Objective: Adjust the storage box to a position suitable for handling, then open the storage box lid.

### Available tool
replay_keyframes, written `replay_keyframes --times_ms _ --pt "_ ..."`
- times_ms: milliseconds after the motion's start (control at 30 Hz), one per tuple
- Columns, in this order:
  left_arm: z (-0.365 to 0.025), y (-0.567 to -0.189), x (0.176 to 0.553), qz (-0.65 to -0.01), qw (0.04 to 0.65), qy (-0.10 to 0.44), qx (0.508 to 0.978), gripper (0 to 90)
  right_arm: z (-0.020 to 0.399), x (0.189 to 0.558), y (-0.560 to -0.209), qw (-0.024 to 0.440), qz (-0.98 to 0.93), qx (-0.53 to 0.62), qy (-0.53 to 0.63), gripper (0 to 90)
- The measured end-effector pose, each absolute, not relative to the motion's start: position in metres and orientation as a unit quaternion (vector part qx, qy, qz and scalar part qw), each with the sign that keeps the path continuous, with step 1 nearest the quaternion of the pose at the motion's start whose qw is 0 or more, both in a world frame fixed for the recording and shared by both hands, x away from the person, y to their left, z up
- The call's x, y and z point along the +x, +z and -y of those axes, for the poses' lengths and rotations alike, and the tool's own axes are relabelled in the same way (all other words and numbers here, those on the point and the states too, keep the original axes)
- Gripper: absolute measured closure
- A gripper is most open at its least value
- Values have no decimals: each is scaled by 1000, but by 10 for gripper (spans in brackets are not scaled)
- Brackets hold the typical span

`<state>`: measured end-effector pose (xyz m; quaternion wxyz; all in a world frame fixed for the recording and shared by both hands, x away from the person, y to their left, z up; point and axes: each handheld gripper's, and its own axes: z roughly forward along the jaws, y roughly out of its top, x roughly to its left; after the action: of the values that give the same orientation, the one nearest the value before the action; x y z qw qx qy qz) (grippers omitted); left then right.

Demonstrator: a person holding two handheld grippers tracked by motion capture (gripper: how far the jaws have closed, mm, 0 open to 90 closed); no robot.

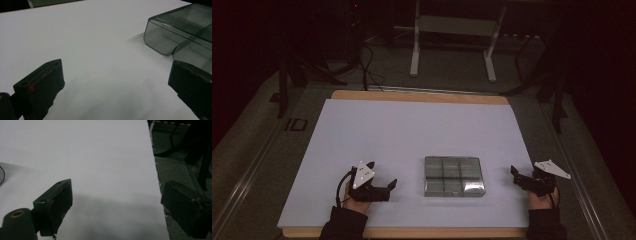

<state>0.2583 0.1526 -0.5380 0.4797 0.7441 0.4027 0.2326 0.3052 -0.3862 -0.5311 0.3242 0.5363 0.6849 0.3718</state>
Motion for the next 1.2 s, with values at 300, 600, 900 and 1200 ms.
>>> replay_keyframes --times_ms 300,600,900,1200 --pt "-155 -538 259 -408 485 225 741 13 384 306 -532 327 -690 536 360 103" --pt "-155 -538 260 -409 487 220 740 13 385 307 -532 319 -691 537 363 103" --pt "-156 -538 263 -407 487 205 745 13 387 309 -531 308 -693 540 365 104" --pt "-156 -537 274 -424 473 154 756 13 387 312 -530 258 -721 522 375 104"
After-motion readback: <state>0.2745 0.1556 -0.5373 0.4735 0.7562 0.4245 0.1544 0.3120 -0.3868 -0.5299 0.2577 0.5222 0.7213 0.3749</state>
